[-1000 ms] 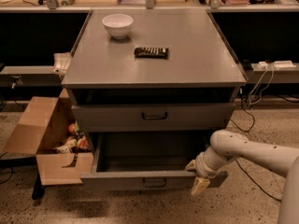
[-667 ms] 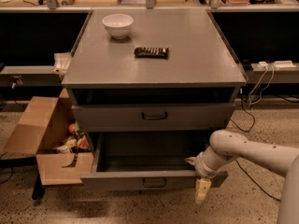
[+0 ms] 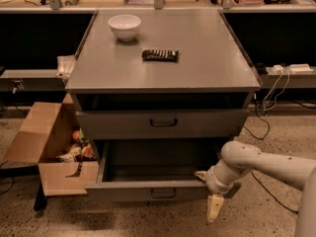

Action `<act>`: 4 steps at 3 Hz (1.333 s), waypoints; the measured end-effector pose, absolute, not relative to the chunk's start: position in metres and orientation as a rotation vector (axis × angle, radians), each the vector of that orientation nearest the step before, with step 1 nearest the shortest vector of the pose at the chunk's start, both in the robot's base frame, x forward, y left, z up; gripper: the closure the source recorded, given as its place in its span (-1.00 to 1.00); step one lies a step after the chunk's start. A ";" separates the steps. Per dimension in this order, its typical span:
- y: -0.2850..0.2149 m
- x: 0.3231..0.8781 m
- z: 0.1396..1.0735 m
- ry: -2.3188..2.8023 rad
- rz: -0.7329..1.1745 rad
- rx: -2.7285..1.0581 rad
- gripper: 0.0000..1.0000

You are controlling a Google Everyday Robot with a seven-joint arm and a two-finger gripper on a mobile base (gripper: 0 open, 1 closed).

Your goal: Open middle drawer

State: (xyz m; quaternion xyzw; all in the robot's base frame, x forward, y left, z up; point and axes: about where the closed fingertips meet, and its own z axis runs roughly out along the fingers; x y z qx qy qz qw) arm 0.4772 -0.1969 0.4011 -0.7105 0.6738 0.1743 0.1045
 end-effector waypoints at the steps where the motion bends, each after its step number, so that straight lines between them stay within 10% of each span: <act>1: -0.198 0.455 0.402 1.974 0.577 -2.092 -0.55; 4: -0.201 0.440 0.416 1.940 0.583 -2.066 0.85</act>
Offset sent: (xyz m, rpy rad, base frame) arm -0.0545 -0.0031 0.0416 0.0710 -0.0498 0.0277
